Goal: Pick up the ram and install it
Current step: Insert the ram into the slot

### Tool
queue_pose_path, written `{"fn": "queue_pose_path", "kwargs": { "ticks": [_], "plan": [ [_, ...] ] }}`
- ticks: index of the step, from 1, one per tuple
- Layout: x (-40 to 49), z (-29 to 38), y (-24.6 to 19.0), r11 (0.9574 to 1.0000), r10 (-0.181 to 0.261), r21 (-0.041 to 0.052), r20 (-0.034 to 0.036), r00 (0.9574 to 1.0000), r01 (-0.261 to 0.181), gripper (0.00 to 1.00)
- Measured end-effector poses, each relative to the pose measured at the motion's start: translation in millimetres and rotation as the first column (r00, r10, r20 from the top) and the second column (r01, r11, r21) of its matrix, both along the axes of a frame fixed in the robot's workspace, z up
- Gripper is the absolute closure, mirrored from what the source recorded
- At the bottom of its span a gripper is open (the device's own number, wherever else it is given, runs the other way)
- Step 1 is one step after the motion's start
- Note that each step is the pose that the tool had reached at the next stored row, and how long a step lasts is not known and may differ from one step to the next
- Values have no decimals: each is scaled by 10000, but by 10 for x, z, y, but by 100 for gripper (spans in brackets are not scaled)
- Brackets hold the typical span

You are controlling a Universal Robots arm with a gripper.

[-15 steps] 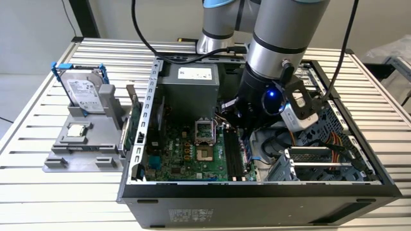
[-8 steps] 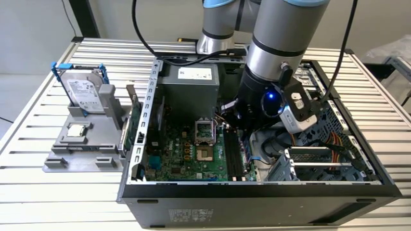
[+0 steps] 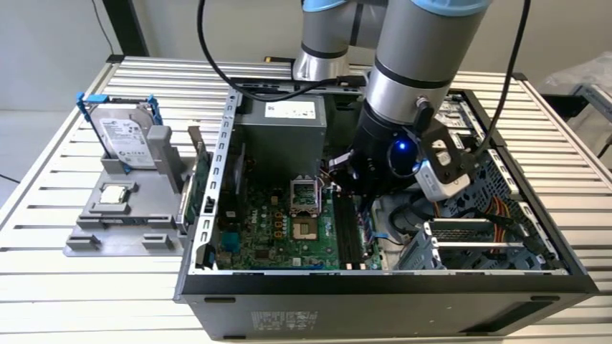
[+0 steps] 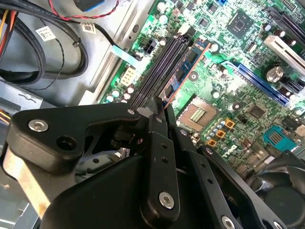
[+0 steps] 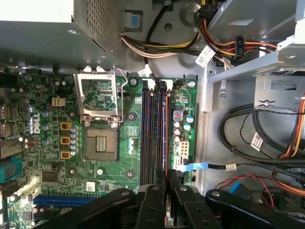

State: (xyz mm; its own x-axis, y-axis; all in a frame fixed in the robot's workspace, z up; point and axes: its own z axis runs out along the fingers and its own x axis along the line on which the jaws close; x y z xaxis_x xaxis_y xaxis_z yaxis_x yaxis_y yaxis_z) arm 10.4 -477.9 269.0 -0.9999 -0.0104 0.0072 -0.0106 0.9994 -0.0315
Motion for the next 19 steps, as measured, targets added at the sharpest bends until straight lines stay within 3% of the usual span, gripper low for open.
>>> {"fn": "queue_pose_path", "kwargs": {
  "ticks": [19],
  "plan": [
    [0,-33,0,10000,0,-11,8,10000,0,100]
  ]
}}
